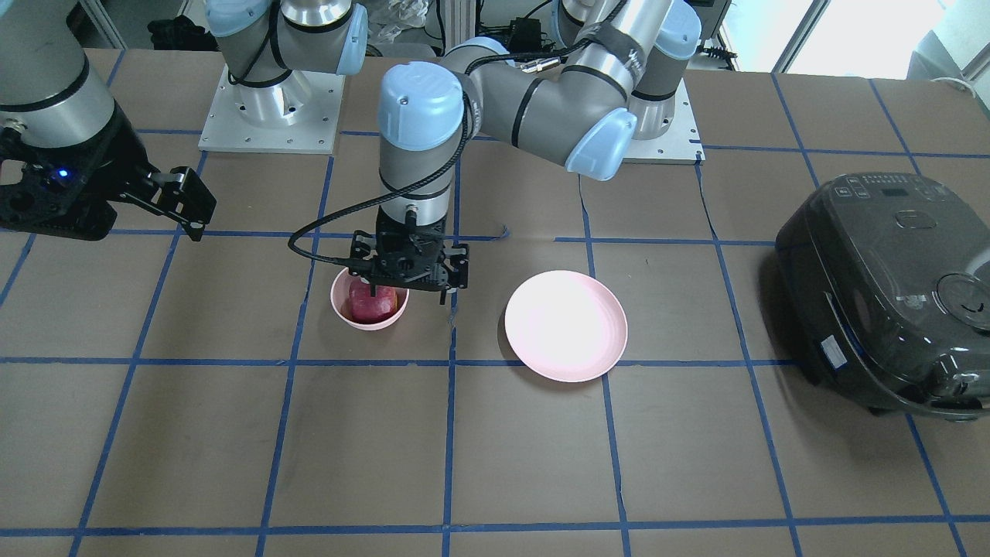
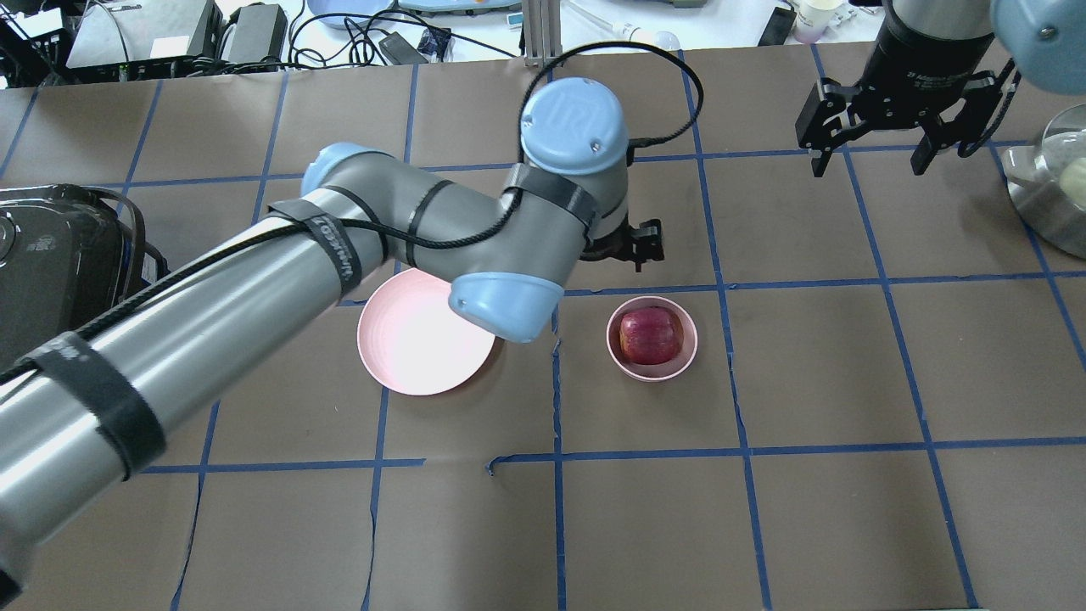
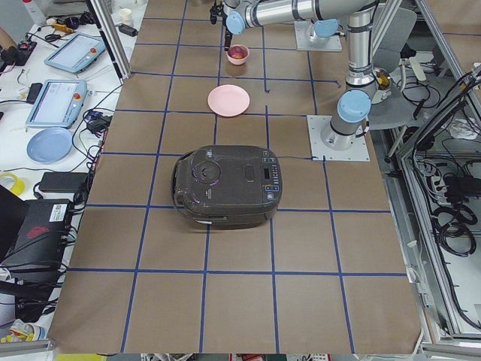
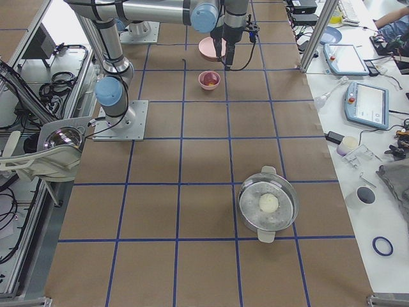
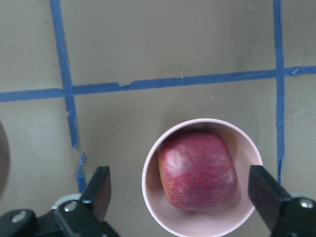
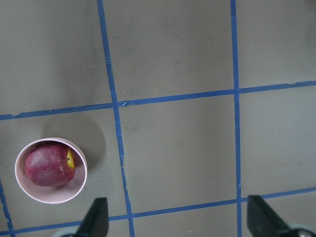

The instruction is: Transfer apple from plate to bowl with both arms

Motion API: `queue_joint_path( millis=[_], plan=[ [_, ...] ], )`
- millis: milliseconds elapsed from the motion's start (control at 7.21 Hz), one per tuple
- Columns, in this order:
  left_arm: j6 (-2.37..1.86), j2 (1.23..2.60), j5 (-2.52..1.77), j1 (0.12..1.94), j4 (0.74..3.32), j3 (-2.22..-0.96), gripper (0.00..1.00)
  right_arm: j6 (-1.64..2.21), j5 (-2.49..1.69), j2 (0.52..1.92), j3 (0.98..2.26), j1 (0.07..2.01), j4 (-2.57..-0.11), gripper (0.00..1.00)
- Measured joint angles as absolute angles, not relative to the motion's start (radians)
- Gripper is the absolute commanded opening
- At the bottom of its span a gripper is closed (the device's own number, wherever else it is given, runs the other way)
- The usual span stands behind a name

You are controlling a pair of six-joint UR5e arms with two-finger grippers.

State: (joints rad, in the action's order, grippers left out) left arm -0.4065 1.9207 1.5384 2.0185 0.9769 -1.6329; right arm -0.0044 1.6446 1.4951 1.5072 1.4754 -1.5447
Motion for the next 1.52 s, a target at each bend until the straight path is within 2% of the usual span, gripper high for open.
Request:
queue_joint_path(
  millis=[832, 1525],
  plan=[
    [-0.161, 1.623, 1.549, 1.666, 1.43, -1.581, 1.0, 0.098, 1.55, 1.541, 1.529, 1.585, -1.542, 1.0],
    [-0.083, 1.533, 1.564, 1.561, 1.556, -1.528, 1.0, 0.092, 1.519, 1.556, 1.533, 1.585, -1.54, 1.0]
  ],
)
